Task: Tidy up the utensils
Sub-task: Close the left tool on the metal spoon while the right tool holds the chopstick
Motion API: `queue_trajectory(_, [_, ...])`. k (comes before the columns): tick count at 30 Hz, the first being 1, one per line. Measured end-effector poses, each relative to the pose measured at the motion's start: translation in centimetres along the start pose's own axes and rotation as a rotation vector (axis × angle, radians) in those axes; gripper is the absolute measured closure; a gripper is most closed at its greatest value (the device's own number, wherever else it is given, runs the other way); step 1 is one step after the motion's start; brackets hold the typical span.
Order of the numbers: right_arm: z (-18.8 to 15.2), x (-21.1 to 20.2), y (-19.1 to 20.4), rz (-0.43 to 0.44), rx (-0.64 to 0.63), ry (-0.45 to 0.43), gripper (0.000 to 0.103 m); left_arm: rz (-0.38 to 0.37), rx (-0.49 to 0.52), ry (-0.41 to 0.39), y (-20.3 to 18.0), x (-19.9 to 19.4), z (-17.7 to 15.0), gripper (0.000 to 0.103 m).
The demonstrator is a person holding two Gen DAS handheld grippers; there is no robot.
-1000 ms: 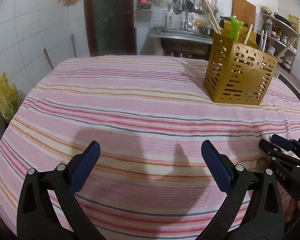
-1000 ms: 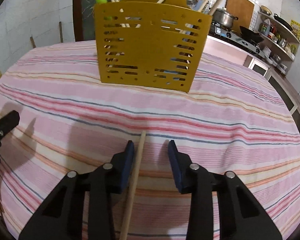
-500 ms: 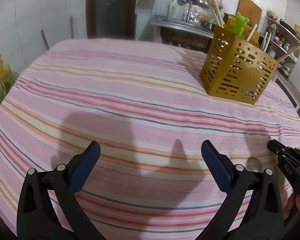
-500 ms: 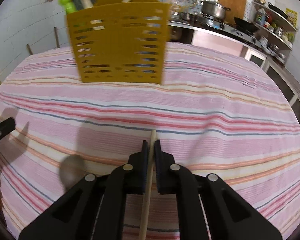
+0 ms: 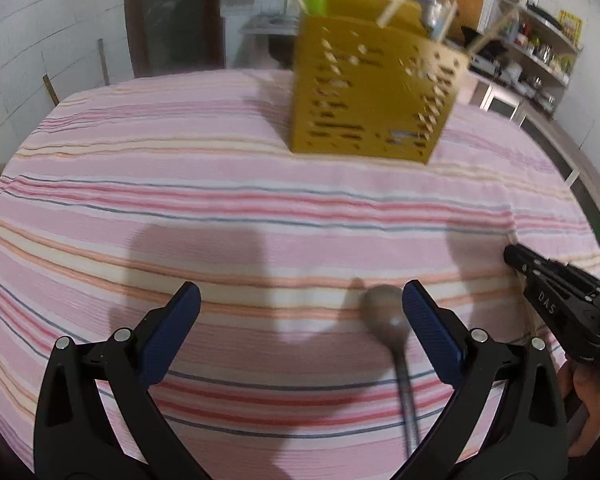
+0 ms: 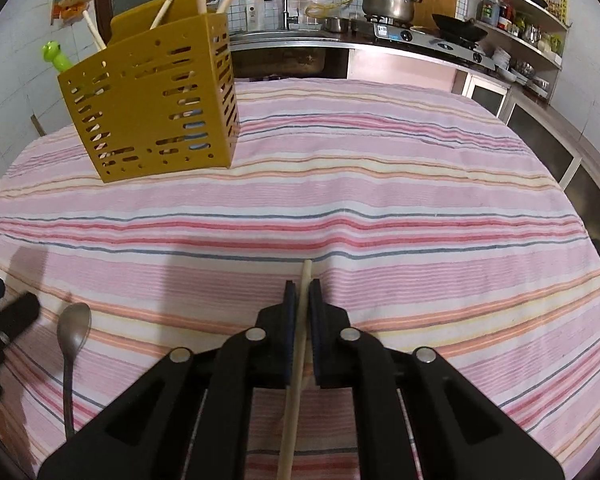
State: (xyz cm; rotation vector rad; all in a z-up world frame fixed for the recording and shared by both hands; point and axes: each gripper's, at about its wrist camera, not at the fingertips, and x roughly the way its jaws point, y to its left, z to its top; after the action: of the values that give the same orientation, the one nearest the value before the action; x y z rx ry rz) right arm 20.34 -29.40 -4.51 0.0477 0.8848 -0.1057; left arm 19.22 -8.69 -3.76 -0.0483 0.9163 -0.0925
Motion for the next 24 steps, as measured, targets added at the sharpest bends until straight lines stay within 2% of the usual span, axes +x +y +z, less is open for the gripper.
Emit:
queue_trajectory(4, [0.1,0.0,-0.7,0.013,0.012,0.003,0.096,-0.018,-0.007,0.022,-1.4,0.5,-0.4,0.009])
queue_trajectory(6, [0.0,-0.2,-0.9,0.015,0.019,0.002,0.096,-0.017,0.021,0.044,-2.4,1.0,-0.7,0.019])
queue_trajectory(9, [0.1,-0.1,-0.9,0.010,0.019,0.002,0.096,-0.028,0.044,0.067,-3.5,1.5,-1.1,0.024])
queue_trajectory(13, [0.0,-0.2,-0.8,0.003,0.014,0.001,0.096,0.006,0.089,0.051,-4.7,2.0,-1.4,0.033])
queue_trajectory(16, [-0.1,-0.2,-0.8,0.000,0.015,0.001,0.096,-0.002,0.100,0.049,-4.9,1.8,-1.3,0.048])
queue_trajectory(18, [-0.2,-0.2,-0.7,-0.005,0.012,0.002,0.096,-0.007,0.110,0.053,-5.1,1.8,-1.2,0.061])
queue_trajectory(20, [-0.1,-0.2,-0.6,-0.015,0.004,0.005,0.096,-0.012,0.125,0.056,-5.3,1.7,-1.0,0.068])
queue_trajectory(24, [-0.2,-0.4,-0.6,-0.024,0.000,0.013,0.096,-0.018,0.128,0.055,-5.1,1.7,-0.7,0.068])
